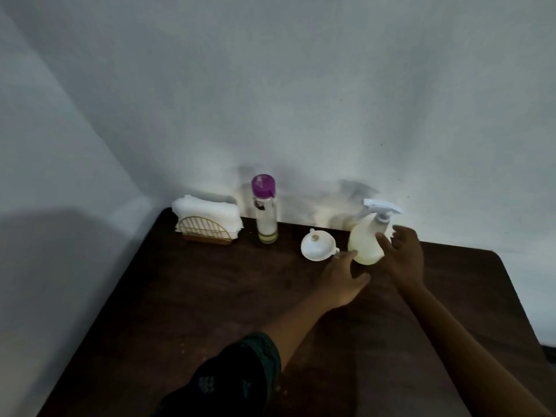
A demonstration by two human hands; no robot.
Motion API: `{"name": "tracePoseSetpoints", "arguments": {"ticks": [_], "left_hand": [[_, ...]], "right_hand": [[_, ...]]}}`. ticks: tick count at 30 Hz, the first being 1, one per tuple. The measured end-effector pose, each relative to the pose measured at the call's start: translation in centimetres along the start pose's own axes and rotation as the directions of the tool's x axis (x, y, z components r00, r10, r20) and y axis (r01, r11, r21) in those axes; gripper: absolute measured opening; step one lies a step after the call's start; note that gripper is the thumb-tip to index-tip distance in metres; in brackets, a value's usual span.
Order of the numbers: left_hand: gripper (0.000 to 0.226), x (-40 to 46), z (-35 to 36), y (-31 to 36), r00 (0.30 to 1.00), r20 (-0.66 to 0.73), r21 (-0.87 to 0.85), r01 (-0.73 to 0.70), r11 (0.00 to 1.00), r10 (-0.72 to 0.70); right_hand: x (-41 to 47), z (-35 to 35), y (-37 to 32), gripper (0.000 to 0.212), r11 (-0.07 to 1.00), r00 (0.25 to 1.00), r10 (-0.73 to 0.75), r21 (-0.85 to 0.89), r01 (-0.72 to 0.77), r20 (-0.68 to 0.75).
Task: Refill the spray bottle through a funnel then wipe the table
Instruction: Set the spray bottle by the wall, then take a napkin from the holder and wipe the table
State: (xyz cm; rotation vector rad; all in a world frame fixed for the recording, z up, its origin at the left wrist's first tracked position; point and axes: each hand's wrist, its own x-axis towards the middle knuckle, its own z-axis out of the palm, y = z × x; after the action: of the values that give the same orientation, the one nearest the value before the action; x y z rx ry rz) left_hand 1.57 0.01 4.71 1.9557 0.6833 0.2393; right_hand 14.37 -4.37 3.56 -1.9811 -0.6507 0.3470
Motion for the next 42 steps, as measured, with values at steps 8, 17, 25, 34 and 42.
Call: {"name": "tracePoseSetpoints", "arguments": {"ticks": [8, 17, 25, 34, 42], "left_hand": [[0.033, -9.7, -3.5, -6.7, 0.974, -0.072, -0.198, 0.197, 0.960, -0.214], [0.024, -16.4, -13.2, -12.1, 0.934, -0.222, -0.285, 0.213, 0.935, -0.280], [0.022, -16.0, -23.4, -16.2, 0.802, -0.487, -0.281, 0.230, 0.932, -0.346], [0.031, -10.5, -30.3, -20.1, 0.697, -0.635, -0.219, 0.249, 0.943, -0.331], [0.034, -6.9, -31.4, -20.8, 0.720, -0.657, 0.005, 0.301, 0.954, -0.223]], "right_hand": [[-10.7, 2.0, -2.4, 0.011, 0.999, 0.999, 0.040, -0.004, -0.040, -0.022], [-18.6, 11.6, -7.4, 0.012, 1.000, 0.970, -0.007, 0.010, 0.005, 0.241], [-18.1, 19.2, -13.3, 0.012, 0.994, 0.928, -0.096, -0.020, 0.111, 0.359], [-13.0, 25.7, -17.1, 0.027, 0.970, 0.931, -0.158, -0.127, 0.209, 0.328], [-9.8, 28.9, -16.4, 0.040, 0.920, 0.906, -0.176, -0.262, 0.290, 0.385]]}}
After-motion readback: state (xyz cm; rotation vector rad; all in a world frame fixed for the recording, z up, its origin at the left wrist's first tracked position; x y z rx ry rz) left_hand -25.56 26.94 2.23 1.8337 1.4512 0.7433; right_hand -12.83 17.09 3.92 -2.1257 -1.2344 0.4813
